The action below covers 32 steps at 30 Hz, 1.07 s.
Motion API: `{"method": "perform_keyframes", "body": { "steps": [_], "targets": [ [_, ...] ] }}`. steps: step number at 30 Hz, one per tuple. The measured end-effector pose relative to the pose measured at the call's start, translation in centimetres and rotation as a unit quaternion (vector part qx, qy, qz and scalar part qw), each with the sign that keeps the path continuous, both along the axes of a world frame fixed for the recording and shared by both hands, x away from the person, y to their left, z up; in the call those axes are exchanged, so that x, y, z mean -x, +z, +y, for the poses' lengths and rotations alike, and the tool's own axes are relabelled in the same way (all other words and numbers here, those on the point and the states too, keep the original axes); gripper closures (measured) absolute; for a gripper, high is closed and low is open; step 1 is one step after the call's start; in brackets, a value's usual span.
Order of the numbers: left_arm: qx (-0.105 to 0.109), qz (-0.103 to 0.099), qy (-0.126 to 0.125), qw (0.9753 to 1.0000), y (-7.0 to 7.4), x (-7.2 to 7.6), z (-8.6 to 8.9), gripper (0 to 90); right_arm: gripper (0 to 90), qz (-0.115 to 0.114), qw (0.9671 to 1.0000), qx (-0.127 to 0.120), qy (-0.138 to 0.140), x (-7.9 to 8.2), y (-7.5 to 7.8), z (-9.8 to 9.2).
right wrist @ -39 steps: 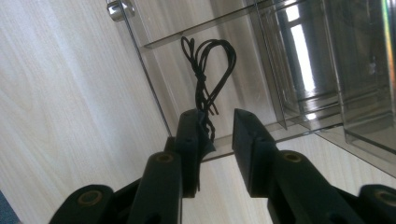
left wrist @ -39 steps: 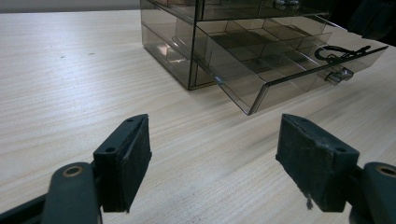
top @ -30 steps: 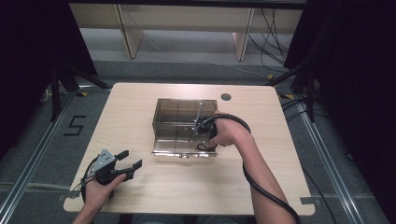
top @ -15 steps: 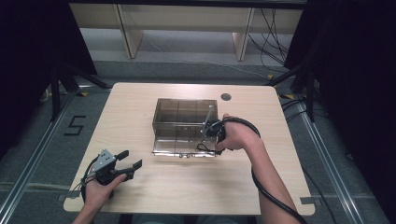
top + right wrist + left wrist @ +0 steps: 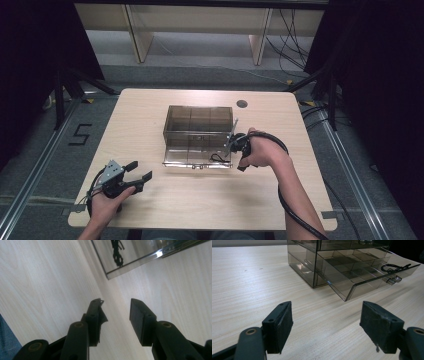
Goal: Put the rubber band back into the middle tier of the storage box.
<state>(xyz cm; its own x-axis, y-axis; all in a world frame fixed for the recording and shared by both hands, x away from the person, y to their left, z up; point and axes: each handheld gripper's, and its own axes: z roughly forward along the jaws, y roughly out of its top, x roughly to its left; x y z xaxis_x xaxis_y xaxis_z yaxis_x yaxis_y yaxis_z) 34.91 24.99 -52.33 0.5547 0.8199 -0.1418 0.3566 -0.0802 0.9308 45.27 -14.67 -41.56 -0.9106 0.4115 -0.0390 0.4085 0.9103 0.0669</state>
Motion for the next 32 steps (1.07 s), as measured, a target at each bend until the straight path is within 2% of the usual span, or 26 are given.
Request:
{"method": "perform_keyframes", "body": {
  "steps": [1, 6, 7, 10, 12, 13, 14, 15, 16, 19, 20, 22, 25, 32],
  "targets": [
    [0.0, 0.0, 0.0, 1.0, 0.0, 0.0, 0.0, 25.4, 62.2, 0.003, 0.9999, -0.001, -0.01, 0.2, -0.1, -0.1],
    [0.002, -0.003, -0.003, 1.0, -0.1, -0.1, 0.0, 25.4, 62.0, 0.009, 0.9999, -0.004, -0.007, 0.6, -0.9, -0.9],
    [0.002, -0.003, -0.002, 1.0, 0.0, -0.1, 0.0, 25.4, 61.8, 0.009, 0.9998, -0.003, -0.019, 0.8, -1.0, -1.0],
    [0.0, 0.0, 0.001, 1.0, 0.0, 0.0, 0.0, 25.4, 61.3, 0.015, 0.9998, -0.006, -0.012, 1.0, -1.6, -1.4],
    [-0.001, 0.0, 0.001, 1.0, 0.0, 0.0, 0.0, 25.4, 61.2, 0.016, 0.9997, -0.004, -0.02, 1.3, -1.9, -1.6],
    [0.002, 0.001, 0.001, 1.0, 0.0, 0.0, 0.0, 25.4, 61.1, 0.016, 0.9993, -0.003, -0.033, 1.5, -2.0, -1.5],
    [0.005, 0.003, 0.003, 1.0, 0.0, 0.0, 0.0, 25.4, 61.0, 0.018, 0.9996, -0.007, -0.02, 1.5, -2.3, -1.7],
    [0.007, 0.005, 0.005, 0.9999, 0.0, 0.0, -0.1, 25.4, 61.1, 0.017, 0.9997, -0.006, -0.02, 1.5, -2.4, -1.9],
    [0.001, 0.001, 0.002, 1.0, 0.0, 0.0, 0.0, 25.4, 61.1, 0.019, 0.9995, -0.009, -0.022, 1.6, -2.6, -2.0],
    [0.003, 0.0, 0.002, 1.0, 0.0, 0.0, 0.0, 25.4, 61.0, 0.023, 0.9993, -0.01, -0.027, 1.9, -3.2, -2.4],
    [0.003, 0.0, 0.003, 1.0, 0.0, 0.0, 0.0, 25.4, 60.9, 0.028, 0.9989, -0.004, -0.037, 2.1, -3.3, -2.5],
    [0.003, 0.001, 0.002, 1.0, 0.0, 0.0, 0.0, 25.4, 60.8, 0.03, 0.999, -0.007, -0.032, 2.2, -3.7, -2.9],
    [0.0, 0.002, 0.003, 1.0, 0.0, 0.0, 0.0, 25.4, 60.8, 0.032, 0.9987, -0.005, -0.04, 2.3, -3.8, -3.3],
    [0.005, 0.0, 0.0, 1.0, -0.1, -0.1, 0.0, 25.4, 60.7, 0.031, 0.9988, -0.008, -0.036, 2.2, -3.7, -3.6]
  ]
}}
